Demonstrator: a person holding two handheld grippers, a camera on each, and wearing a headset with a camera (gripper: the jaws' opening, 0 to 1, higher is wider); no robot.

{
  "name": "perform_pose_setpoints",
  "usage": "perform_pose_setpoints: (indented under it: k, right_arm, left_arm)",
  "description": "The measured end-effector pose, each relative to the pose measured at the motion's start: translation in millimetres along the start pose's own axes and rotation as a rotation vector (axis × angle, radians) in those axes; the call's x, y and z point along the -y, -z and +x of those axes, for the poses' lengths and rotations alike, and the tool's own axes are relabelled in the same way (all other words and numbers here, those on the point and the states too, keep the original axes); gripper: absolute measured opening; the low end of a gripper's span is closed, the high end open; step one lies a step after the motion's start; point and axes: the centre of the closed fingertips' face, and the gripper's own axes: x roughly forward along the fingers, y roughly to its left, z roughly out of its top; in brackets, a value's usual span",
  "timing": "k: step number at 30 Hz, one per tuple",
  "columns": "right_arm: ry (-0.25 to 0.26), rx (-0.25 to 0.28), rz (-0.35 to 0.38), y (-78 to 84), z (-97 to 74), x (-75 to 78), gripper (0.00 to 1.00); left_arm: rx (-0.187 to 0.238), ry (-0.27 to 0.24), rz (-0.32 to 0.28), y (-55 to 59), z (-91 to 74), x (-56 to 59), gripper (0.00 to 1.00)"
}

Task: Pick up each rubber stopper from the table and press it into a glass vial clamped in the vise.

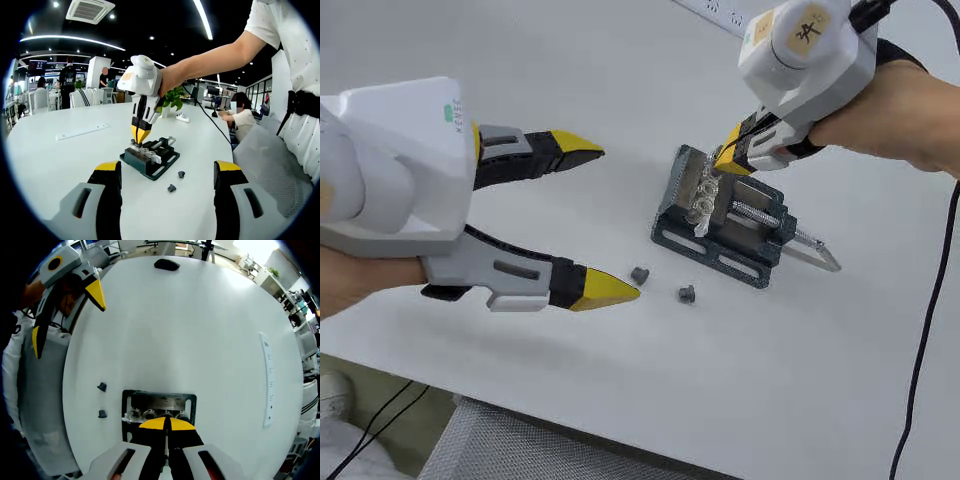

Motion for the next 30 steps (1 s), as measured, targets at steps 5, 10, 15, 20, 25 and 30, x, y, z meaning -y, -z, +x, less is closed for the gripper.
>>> perform_pose_setpoints:
  k: [5, 10, 15, 20, 25, 30]
  right_arm:
    - [0.000, 0.019, 0.025, 1.2, -0.5, 2.4, 0.00]
    - [0.016, 0.040, 0.029, 0.7, -1.3, 0.6, 0.00]
    - [0.025, 0.064, 0.044, 0.7, -2.8, 0.4, 0.00]
    - [0.025, 0.068, 0.039, -1.7, -3.3, -1.1, 0.00]
    - [0.018, 0.066, 0.037, -2.0, -5.8, -1.3, 0.00]
    - [0.019, 0.062, 0.040, 1.5, -7.2, -0.8, 0.00]
  left_arm:
    - [-0.001, -0.010, -0.004, 0.5, -2.2, -2.6, 0.74]
    - [-0.004, -0.010, -0.001, 0.5, -3.0, -1.9, 0.74]
    - [-0.007, -0.011, -0.003, 1.7, -3.8, -1.4, 0.73]
    - [-0.009, -0.009, -0.006, 1.7, -3.7, 0.3, 0.73]
    - [-0.008, -0.011, -0.005, 1.2, -4.4, 0.7, 0.73]
    - [-0.011, -0.009, -0.007, 2.1, -4.8, 2.0, 0.73]
